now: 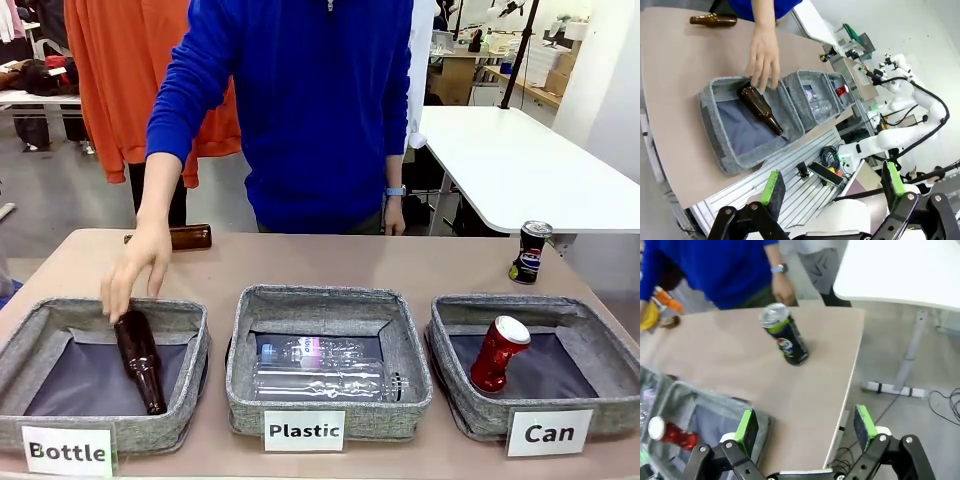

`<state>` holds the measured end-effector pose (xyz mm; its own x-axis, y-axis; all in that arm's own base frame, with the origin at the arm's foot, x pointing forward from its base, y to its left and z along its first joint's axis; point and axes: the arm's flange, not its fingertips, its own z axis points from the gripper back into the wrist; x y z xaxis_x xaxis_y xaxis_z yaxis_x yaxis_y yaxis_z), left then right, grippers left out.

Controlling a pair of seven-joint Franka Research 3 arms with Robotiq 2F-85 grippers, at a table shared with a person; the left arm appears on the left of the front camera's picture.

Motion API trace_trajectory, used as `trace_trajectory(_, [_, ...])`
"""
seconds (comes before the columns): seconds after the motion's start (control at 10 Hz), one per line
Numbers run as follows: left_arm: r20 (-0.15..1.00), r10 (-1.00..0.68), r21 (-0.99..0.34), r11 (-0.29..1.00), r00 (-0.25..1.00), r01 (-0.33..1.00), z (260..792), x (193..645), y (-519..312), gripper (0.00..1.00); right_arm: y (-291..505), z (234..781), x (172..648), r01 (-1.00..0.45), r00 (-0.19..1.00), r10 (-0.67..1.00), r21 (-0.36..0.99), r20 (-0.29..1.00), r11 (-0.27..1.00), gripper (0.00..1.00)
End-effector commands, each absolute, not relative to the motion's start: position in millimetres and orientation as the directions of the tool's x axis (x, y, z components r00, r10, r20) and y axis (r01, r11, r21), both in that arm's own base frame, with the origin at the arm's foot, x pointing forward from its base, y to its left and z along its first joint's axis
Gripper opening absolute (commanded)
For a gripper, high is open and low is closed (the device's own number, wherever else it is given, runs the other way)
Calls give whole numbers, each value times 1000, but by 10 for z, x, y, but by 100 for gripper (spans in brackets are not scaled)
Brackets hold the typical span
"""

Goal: Sort the can waste into the basket.
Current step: Pick up the can waste from the table and place it in the right Fabric basket.

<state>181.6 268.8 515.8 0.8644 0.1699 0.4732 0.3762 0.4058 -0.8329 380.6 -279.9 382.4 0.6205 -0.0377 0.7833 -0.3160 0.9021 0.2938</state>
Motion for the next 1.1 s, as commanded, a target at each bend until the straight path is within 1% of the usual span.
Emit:
trace_trajectory(0.0, [483,137,-822,411,865,394,5267,1892,2599,100,-2558,3501,4171,-347,660,-57,371,749,862,100])
trace_trajectory(0.1, [472,124,-823,417,873,386,5285,1927,2545,100,-2600,3437,4175,-341,690,-183,538,700,770,100])
trace_trajectory(0.2, [454,111,-829,415,884,374,5282,2030,2485,100,-2629,3626,3985,-317,646,-40,315,762,895,100])
trace_trajectory(0.4, [440,65,-832,405,896,380,5278,2213,2321,100,-2629,3626,3985,-317,646,-40,315,762,895,100])
trace_trajectory(0.5, [448,62,-828,405,892,388,5277,2277,2161,100,-2540,3455,4086,-328,670,-73,384,738,863,100])
trace_trajectory(0.6, [464,124,-827,415,877,379,5202,2407,1915,100,-2508,3408,4128,-424,652,32,330,758,843,100])
trace_trajectory(0.7, [461,106,-838,379,881,393,5115,2525,1626,100,-2477,3303,4255,-497,597,64,306,799,812,100])
trace_trajectory(0.8, [444,58,-850,342,894,400,5013,2632,1402,100,-2421,3240,4357,-544,549,101,263,830,797,100])
trace_trajectory(0.9, [409,-8,-858,338,913,388,4921,2705,1196,100,-2341,3208,4430,-580,510,127,232,851,781,100])
trace_trajectory(1.0, [374,-66,-869,324,925,374,4791,2796,1004,100,-2304,3197,4534,-580,485,136,201,864,789,100])
